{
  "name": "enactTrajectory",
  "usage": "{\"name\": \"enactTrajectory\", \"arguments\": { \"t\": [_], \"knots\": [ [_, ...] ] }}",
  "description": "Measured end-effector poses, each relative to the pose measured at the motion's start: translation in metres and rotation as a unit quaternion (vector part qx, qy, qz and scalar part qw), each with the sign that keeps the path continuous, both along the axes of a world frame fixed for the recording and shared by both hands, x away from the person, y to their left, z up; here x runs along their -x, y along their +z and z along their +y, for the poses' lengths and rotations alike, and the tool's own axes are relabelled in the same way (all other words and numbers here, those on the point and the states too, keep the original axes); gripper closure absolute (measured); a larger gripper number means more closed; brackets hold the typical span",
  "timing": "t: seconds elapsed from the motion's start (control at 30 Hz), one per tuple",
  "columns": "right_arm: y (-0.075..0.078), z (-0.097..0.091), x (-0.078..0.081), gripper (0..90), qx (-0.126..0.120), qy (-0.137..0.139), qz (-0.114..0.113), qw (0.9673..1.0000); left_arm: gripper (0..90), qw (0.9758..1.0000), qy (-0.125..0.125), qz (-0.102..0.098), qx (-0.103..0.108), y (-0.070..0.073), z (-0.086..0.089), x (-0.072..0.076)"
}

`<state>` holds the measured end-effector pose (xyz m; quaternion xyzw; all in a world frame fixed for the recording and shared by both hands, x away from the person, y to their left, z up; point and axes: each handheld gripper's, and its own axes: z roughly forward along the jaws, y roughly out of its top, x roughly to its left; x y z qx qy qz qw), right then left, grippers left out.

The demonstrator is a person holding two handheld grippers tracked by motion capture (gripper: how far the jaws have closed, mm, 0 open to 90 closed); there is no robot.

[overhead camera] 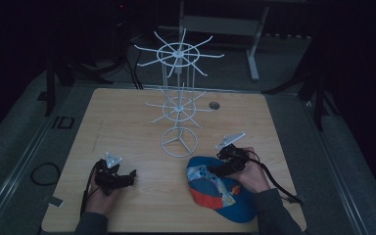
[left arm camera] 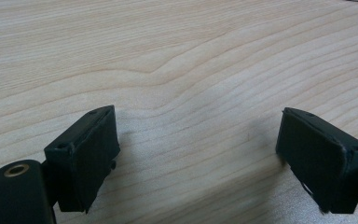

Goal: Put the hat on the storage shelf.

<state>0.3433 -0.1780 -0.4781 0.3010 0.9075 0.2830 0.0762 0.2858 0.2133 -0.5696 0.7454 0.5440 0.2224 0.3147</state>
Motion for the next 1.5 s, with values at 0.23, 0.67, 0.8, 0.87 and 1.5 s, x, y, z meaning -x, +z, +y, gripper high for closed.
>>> {"name": "enactTrajectory", "arguments": {
  "t": [0.23, 0.67, 0.8, 0.87, 1.5],
  "knots": [
    [-0.003, 0.001, -0.005, 37.3, 0.007, 0.007, 0.009, 0.9999, 13.3, 1.0000, -0.001, 0.000, -0.001, 0.000, 0.000, 0.000],
    [-0.014, 0.005, -0.013, 36.4, 0.055, 0.018, 0.043, 0.9974, 13.3, 1.0000, -0.001, 0.000, -0.001, 0.000, 0.000, 0.000],
    [-0.018, 0.010, -0.019, 41.1, 0.070, 0.025, 0.056, 0.9957, 13.3, 1.0000, 0.000, 0.000, 0.000, 0.000, 0.000, 0.000],
    [-0.018, 0.013, -0.019, 45.3, 0.077, 0.032, 0.059, 0.9948, 13.3, 1.0000, 0.000, 0.000, 0.000, 0.000, 0.000, 0.000],
    [0.002, 0.009, -0.010, 87.8, 0.051, 0.043, 0.020, 0.9976, 13.3, 1.0000, -0.001, 0.000, -0.001, 0.000, 0.000, 0.000]
  ]
}}
